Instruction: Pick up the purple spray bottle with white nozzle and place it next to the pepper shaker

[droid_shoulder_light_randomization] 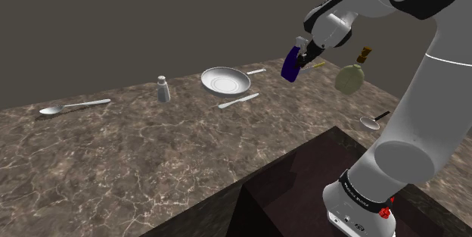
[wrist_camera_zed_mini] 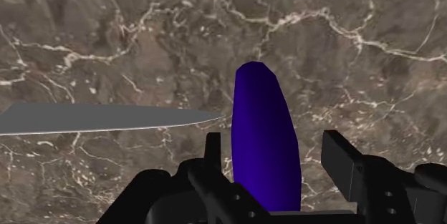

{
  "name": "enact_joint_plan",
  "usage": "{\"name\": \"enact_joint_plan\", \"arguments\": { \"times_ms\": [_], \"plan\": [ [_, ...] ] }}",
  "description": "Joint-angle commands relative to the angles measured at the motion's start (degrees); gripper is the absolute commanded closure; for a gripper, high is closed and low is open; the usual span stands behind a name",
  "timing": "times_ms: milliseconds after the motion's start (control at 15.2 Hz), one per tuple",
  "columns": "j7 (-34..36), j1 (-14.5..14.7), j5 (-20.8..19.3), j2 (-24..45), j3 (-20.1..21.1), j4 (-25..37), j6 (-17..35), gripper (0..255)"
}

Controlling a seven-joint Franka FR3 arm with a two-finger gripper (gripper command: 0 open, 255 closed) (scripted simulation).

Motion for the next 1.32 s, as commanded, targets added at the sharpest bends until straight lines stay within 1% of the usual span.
{"name": "enact_joint_plan", "arguments": {
  "times_ms": [0, 528, 1254],
  "plan": [
    [0.00, 0.00, 0.00, 0.00, 0.00, 0.00, 0.00, 255],
    [-0.01, -0.01, 0.02, 0.01, 0.00, 0.01, 0.00, 255],
    [7.64, 1.98, -9.27, -5.92, -2.64, 2.07, -5.50, 255]
  ]
}}
